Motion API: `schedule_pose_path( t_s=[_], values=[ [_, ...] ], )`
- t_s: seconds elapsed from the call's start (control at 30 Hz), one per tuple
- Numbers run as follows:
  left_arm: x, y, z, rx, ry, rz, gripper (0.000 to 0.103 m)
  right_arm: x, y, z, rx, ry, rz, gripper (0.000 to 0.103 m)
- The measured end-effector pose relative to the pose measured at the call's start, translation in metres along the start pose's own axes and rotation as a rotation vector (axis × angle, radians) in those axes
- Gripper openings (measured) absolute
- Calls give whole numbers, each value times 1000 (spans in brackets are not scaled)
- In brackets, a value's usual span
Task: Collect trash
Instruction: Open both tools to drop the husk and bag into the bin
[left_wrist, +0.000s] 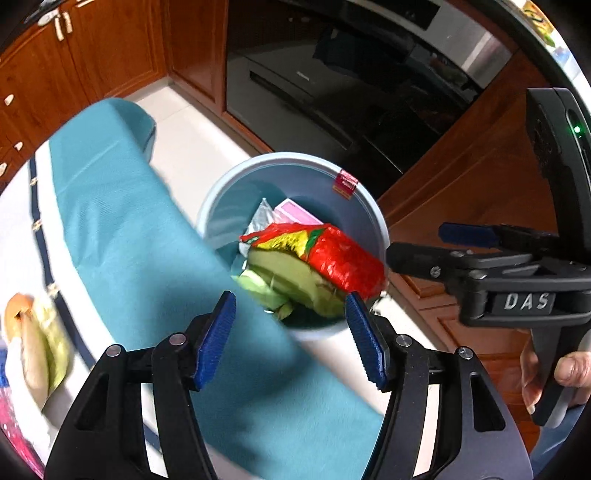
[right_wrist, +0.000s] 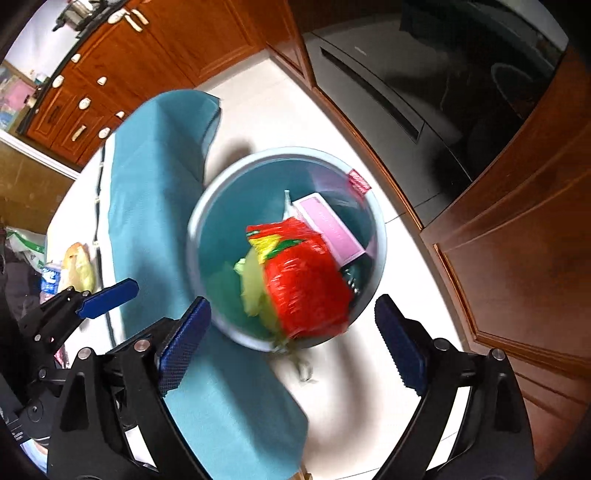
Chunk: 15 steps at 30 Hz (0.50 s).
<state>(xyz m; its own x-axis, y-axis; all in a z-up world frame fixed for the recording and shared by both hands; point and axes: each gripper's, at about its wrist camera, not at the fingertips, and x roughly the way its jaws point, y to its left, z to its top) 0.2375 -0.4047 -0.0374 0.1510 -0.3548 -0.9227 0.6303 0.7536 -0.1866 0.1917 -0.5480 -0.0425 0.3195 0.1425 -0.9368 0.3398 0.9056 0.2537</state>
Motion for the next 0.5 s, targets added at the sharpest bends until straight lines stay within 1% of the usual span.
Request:
schedule_pose_path(
  t_s=[0.07, 0.2, 0.5],
  values=[
    [-14, 11, -12, -12, -13, -2, 63, -5, 14, -6, -14, -9, 11, 88],
    [-40, 42, -39, -41, -37, 23, 63, -7, 51, -18, -57, -9, 32, 88],
    [-92, 118, -92, -138, -88, 64, 63, 0, 155, -44, -195, 20, 54, 88]
  ],
)
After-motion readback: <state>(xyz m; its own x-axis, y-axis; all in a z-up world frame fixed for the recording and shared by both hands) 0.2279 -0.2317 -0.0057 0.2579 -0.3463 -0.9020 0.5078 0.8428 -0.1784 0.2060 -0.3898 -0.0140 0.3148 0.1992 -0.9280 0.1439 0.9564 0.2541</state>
